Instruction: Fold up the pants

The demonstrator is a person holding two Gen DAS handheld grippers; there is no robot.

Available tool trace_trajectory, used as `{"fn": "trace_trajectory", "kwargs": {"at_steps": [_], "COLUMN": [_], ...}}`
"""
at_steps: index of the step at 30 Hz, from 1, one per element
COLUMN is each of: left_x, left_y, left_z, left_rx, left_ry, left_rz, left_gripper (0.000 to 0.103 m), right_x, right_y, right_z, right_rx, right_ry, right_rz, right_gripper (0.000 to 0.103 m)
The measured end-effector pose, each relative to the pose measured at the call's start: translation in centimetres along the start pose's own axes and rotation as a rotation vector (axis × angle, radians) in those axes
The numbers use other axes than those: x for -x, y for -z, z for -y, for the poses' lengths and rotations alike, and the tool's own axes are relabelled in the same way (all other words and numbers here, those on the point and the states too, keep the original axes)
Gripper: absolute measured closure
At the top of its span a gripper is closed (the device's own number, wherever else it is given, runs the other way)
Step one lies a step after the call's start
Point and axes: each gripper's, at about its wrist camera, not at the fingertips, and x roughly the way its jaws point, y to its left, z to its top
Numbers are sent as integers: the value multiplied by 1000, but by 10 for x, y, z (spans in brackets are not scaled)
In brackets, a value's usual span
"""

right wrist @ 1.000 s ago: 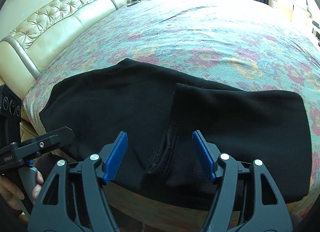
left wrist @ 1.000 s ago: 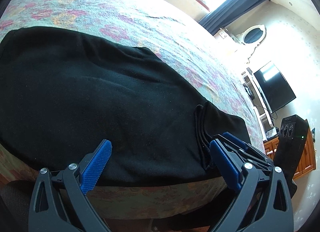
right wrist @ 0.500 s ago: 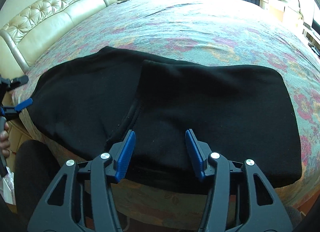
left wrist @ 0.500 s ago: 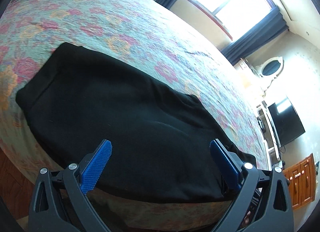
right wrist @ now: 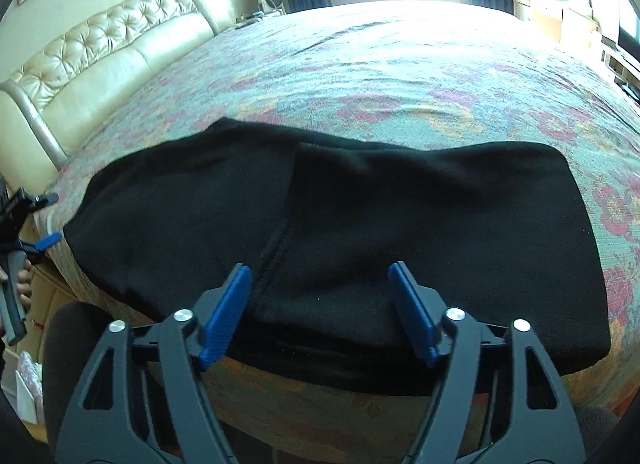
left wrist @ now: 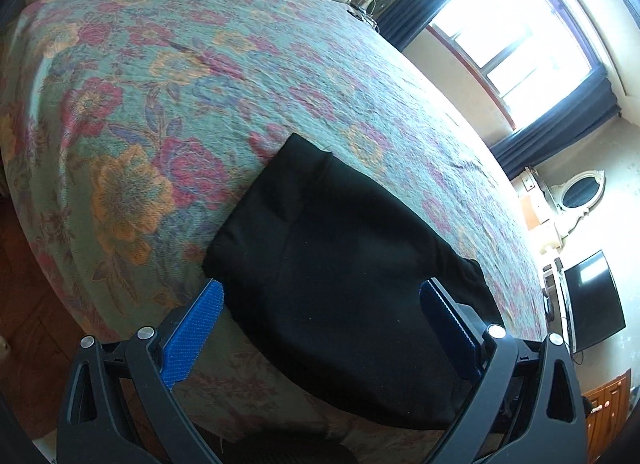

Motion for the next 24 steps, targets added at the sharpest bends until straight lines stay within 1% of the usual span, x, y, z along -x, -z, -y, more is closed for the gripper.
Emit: {"fn": "trace_trajectory", "kwargs": {"at_steps": [2, 3, 6, 8, 11, 13, 17, 19, 24], "left_x": [1, 1, -4, -8, -15, -25, -55, -61, -68], "left_y": [-5, -9, -20, -29, -49, -62, -74, -77, -80], "left_z": [-16, -23, -42, -48, -43, -39, -39, -36, -33], "left_rx": [37, 52, 91, 88, 1, -64, -134, -169, -198], "left_ry": [1, 14, 56, 93, 150, 190, 170, 182, 308], "left_rz": [0, -1, -36, -67, -127, -192, -347, -373, -414], "left_gripper": [5, 5, 5, 5, 5, 5, 5, 5, 5], "right_x": [7, 11, 16, 17, 15, 16, 16, 14, 7], "right_y": [-4, -5, -6, -5, -2, 1, 6, 8, 8], "right_z": [-1, -2, -3, -4, -6, -7, -14, -16, -18], "right_rx": [2, 6, 3, -2, -3, -2, 19, 34, 29], "right_ry": [-4, -7, -23, -32, -37, -41, -50, -40, -37], "right_rz": [16, 21, 21, 10, -13, -21, -40, -52, -77], "right_gripper": [29, 29, 27, 25, 25, 25, 25, 25, 25]}}
